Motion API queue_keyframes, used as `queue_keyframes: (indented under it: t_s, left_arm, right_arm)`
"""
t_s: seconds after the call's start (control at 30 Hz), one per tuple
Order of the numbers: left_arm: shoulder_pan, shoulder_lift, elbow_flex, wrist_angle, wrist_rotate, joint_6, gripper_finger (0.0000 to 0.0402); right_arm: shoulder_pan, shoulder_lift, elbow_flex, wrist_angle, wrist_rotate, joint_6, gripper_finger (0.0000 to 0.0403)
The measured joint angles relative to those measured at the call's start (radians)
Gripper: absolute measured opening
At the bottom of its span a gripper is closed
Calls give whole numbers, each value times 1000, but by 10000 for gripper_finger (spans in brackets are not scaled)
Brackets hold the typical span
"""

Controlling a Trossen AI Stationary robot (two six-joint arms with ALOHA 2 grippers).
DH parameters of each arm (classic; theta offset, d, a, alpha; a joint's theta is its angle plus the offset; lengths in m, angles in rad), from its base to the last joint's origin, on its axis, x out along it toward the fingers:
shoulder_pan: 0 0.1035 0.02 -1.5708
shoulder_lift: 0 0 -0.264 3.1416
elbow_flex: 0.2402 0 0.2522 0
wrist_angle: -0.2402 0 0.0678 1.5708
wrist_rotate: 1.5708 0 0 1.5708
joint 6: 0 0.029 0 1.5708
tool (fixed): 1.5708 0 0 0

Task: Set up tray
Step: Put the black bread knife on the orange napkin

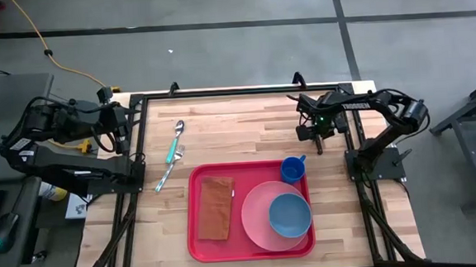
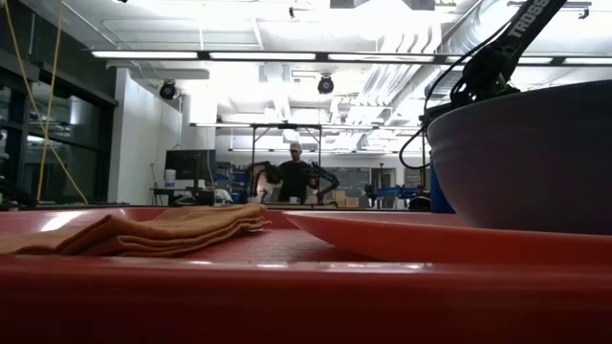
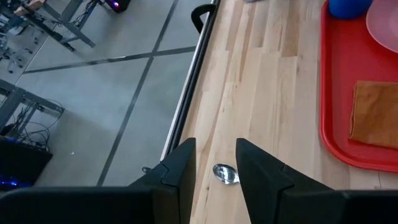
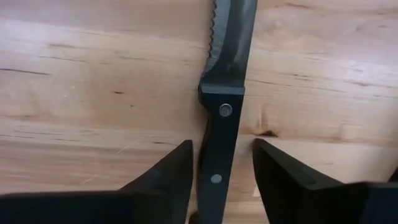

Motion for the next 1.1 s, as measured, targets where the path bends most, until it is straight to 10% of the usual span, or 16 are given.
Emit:
queue_keyframes:
  t_s: [0.43,1.1]
  left_arm:
    - [0,0,0,0,0,2,145]
    - [0,0,0,0,25,5,145]
  right_arm:
    - [0,1,-1,3,-5,-4,28]
    - [149,-342,8,-101,-65,126,28]
